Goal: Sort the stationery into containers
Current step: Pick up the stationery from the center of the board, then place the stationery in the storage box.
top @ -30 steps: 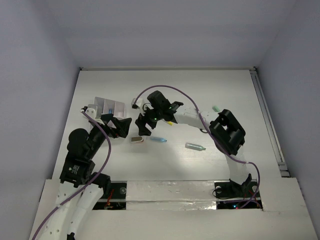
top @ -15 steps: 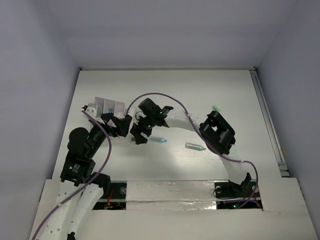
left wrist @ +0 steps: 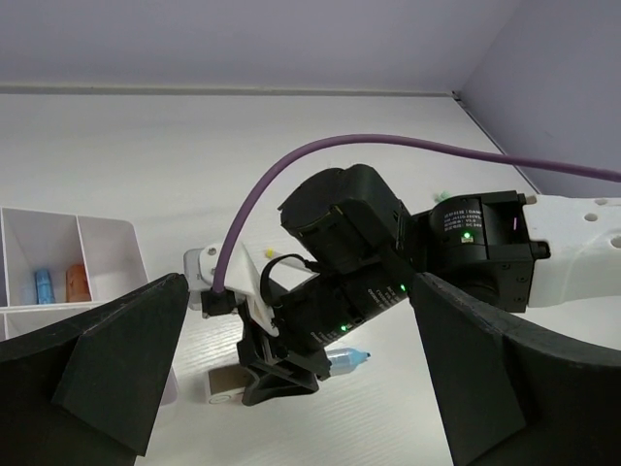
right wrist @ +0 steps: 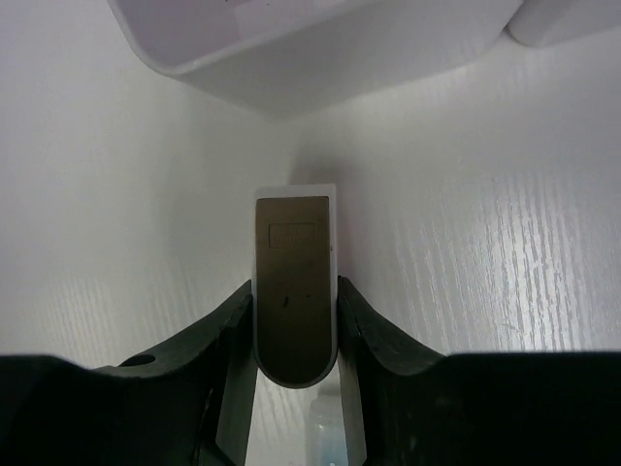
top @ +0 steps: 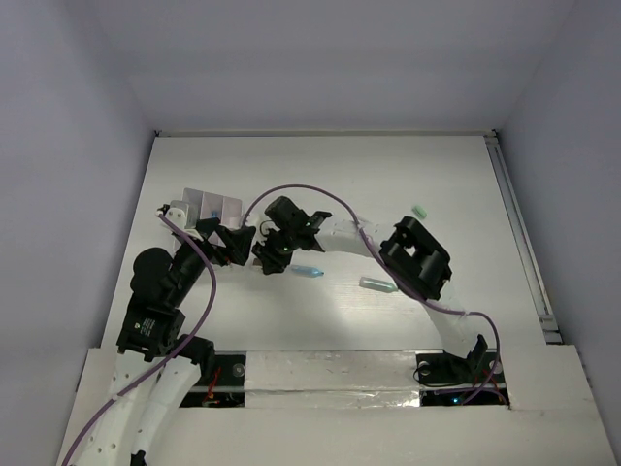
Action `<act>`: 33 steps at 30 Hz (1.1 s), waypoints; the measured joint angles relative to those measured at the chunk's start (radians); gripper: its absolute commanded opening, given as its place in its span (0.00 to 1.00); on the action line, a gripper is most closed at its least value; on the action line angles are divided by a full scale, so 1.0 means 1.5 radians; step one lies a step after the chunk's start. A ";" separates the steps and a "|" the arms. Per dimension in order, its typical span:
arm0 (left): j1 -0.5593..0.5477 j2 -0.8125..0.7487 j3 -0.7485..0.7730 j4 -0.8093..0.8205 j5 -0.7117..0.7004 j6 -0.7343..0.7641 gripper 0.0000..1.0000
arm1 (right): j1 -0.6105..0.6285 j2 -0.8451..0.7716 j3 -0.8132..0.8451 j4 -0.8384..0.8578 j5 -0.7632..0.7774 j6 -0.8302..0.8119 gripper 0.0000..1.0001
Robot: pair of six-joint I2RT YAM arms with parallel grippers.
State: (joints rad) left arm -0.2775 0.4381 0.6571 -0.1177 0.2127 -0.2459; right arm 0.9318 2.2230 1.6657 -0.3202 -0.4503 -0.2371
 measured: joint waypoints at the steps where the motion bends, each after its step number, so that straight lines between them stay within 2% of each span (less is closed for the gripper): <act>1: 0.000 0.000 0.000 0.001 0.001 0.000 0.99 | 0.000 -0.003 -0.009 0.012 0.002 0.004 0.25; 3: 0.000 0.000 0.000 0.001 0.001 0.000 0.99 | 0.000 -0.017 -0.028 0.026 0.006 0.014 0.19; 5: 0.000 0.000 0.000 0.001 0.001 0.000 0.99 | 0.000 -0.039 -0.044 0.035 0.007 0.022 0.17; 13: 0.000 -0.003 0.000 0.001 0.000 0.000 0.99 | 0.000 -0.150 -0.065 0.104 -0.018 0.051 0.17; 17: 0.000 -0.003 0.000 0.001 0.001 0.000 0.99 | -0.001 -0.172 -0.063 0.164 -0.019 0.083 0.16; 24: 0.000 -0.003 0.000 0.001 0.000 0.000 0.99 | -0.002 -0.130 0.004 0.234 0.020 0.197 0.16; 33: 0.000 -0.006 0.000 0.001 0.001 0.000 0.99 | -0.008 -0.040 0.090 0.310 0.153 0.362 0.16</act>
State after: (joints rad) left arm -0.2775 0.4294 0.6571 -0.1162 0.2134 -0.2459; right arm 0.9195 2.1624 1.8011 0.1452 -0.2214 0.3065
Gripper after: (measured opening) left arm 0.989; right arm 0.390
